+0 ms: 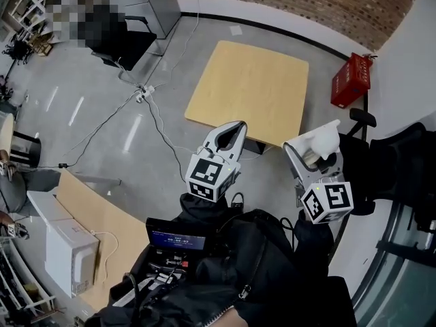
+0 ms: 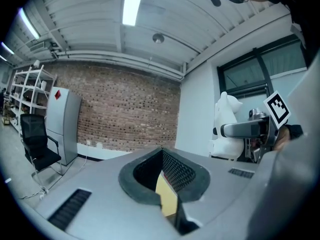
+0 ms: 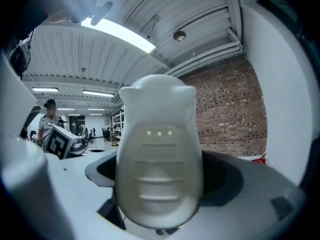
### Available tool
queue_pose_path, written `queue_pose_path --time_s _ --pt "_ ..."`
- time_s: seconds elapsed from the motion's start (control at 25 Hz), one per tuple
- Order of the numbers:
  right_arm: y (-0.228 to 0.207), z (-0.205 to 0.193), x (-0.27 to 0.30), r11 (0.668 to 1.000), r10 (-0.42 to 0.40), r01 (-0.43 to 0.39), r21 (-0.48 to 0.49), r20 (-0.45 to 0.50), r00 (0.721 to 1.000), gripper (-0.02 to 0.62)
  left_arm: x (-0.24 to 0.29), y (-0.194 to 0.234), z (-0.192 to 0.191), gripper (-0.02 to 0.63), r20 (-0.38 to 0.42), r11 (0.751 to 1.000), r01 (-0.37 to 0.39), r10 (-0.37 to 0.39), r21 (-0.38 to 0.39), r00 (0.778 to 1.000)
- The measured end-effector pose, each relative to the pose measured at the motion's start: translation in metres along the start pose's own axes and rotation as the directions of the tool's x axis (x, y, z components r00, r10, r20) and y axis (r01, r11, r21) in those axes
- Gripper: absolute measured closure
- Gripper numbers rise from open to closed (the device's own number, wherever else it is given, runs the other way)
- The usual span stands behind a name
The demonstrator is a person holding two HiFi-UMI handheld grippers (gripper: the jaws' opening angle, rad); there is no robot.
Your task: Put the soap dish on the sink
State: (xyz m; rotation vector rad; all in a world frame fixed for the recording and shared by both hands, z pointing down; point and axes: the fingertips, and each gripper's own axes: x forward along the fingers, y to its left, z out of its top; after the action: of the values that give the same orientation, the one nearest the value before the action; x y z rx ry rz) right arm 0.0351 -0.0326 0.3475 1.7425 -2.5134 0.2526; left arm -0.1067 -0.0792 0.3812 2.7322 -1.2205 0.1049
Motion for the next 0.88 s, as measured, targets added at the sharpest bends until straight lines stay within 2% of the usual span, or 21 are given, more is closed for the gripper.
queue_pose_path --time_s 0.16,0.36,0.64,0.88 --pt "-0.007 -0.005 0.014 1.0 0.002 -0.001 0.009 -0.02 1.0 0.112 0.01 0.01 -0.009 0.603 -0.02 1.0 -0.006 0.005 -0.019 1.0" --pt "-0.037 -0.002 0.047 1.0 0.022 -0.022 0.018 -0.049 0.999 0.112 0.048 0.017 -0.006 0.603 -0.033 0.999 -0.005 0.003 -0.032 0.999" --pt "-0.056 -0.004 0.086 0.998 0.067 -0.067 0.009 -0.038 0.997 0.112 0.08 0.035 -0.002 0.603 -0.033 1.0 -0.023 0.023 0.007 0.999" --pt "-0.116 0.0 0.123 0.996 0.094 -0.094 -0.003 -0.075 0.993 0.113 0.15 0.034 0.017 0.603 -0.036 0.999 -0.034 0.035 0.03 0.999"
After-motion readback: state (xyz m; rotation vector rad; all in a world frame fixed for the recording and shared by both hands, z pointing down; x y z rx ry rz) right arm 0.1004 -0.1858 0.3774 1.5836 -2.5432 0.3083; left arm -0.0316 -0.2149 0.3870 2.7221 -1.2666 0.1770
